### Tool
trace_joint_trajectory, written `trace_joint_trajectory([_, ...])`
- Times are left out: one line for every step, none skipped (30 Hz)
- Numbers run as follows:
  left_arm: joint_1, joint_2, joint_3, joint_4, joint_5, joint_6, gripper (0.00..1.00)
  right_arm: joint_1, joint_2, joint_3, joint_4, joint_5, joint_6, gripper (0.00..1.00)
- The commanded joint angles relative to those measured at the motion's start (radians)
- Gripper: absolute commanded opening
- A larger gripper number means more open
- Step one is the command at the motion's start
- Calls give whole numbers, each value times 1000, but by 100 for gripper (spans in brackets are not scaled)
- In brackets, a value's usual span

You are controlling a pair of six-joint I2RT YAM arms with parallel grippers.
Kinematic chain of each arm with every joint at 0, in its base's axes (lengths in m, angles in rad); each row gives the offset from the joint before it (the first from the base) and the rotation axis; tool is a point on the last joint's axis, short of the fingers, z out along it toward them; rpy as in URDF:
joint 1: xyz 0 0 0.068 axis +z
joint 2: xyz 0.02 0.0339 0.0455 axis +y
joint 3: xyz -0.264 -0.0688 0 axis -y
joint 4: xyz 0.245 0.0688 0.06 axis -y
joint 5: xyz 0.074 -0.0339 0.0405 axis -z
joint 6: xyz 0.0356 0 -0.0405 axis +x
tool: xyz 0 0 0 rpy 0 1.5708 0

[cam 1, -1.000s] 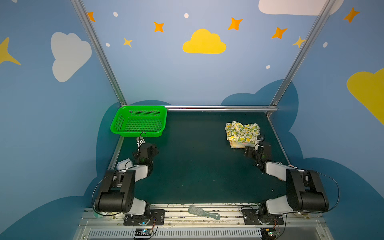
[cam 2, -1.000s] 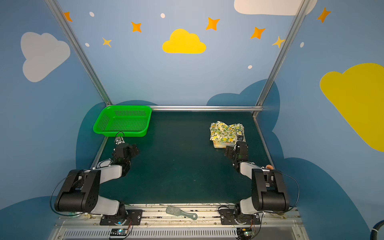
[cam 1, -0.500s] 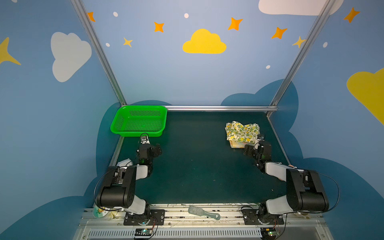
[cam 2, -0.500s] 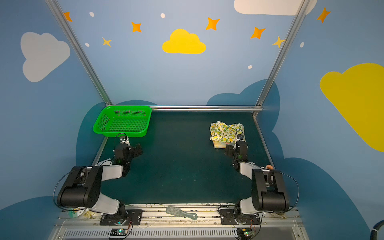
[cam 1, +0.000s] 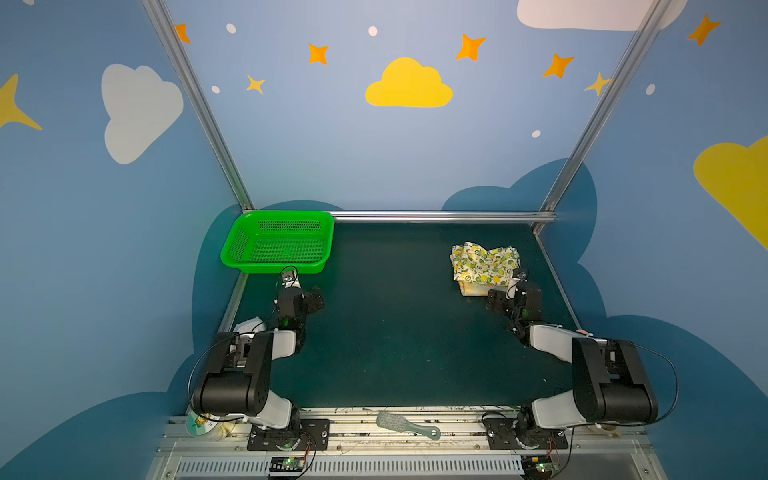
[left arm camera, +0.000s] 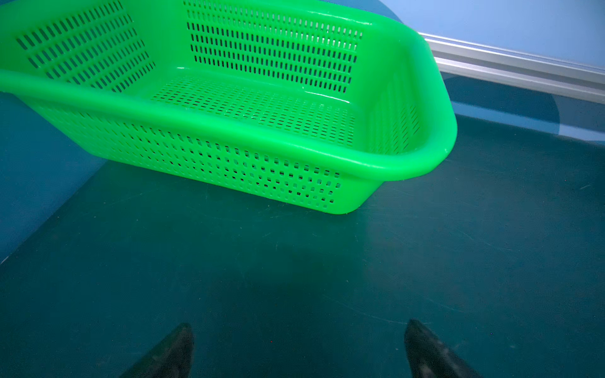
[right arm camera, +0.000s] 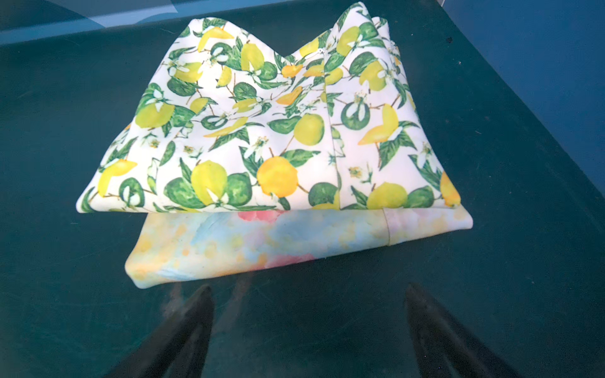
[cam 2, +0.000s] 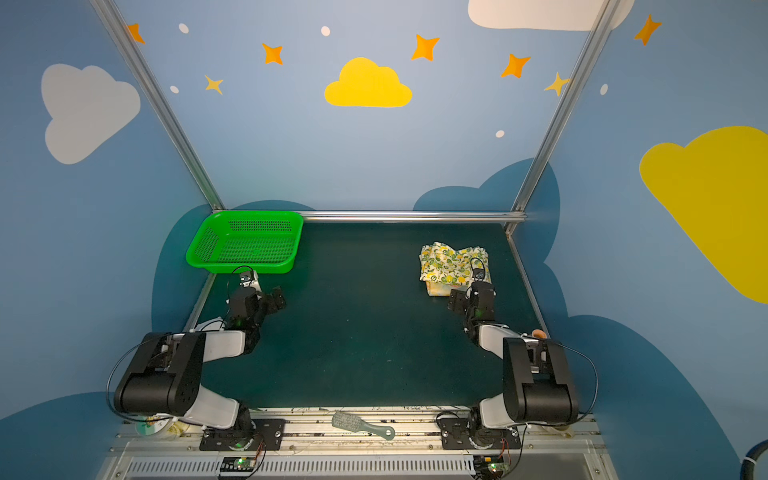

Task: Fold and stack skirts
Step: Reset both arms

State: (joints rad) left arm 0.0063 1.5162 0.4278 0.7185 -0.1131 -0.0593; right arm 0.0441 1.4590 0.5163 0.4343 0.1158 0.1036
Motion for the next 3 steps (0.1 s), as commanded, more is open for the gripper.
trace_joint_trajectory([0, 2, -5, 18, 7, 11, 100, 8, -8, 11, 8, 13, -7, 89])
trace_joint_trajectory([0, 2, -6, 18, 7, 11, 100, 7, -9, 11, 9, 12, -7, 89])
trace_joint_trajectory([1, 2, -5, 18, 7, 10, 100, 6, -9, 11, 8, 12, -7, 89])
